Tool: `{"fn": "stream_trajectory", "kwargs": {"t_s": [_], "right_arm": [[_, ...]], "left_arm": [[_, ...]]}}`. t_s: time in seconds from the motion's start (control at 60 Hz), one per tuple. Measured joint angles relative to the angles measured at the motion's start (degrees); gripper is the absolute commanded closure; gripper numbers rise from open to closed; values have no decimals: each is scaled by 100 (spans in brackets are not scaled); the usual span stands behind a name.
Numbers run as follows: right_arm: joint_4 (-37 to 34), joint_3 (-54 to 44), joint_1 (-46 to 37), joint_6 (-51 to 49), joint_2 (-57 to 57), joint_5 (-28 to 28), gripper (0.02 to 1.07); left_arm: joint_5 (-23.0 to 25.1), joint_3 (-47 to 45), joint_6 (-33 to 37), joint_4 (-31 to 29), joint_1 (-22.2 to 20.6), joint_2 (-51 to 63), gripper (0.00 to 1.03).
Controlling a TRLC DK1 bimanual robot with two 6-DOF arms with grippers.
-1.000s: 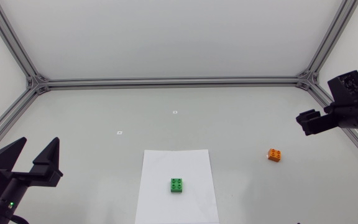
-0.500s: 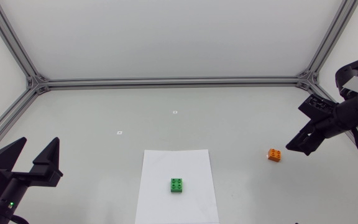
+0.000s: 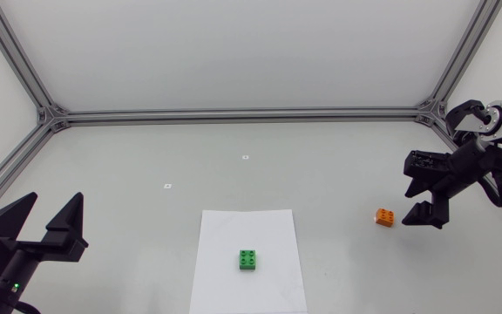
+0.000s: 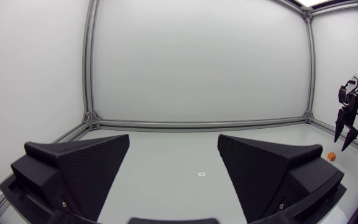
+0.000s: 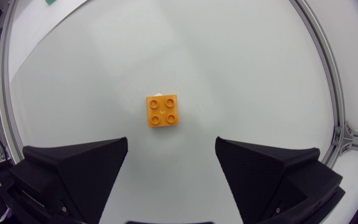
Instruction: Pick up the orange 2x2 brick with the right arm and stack it on top of the green 2x2 brick in the center
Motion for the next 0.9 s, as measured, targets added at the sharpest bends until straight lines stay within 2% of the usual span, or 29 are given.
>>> {"fn": "stream_trajectory", "kwargs": {"t_s": [0.417, 0.683, 0.9], "right_arm": [[-149, 44, 417, -293, 160, 55, 7], [-214, 481, 417, -293, 577, 118, 7], [-557, 763, 450, -293, 667, 160, 7]], "left_arm": [[0, 0, 2, 0, 0, 0, 4], [0, 0, 0, 0, 0, 0, 4], [0, 0, 0, 0, 0, 0, 4]]}}
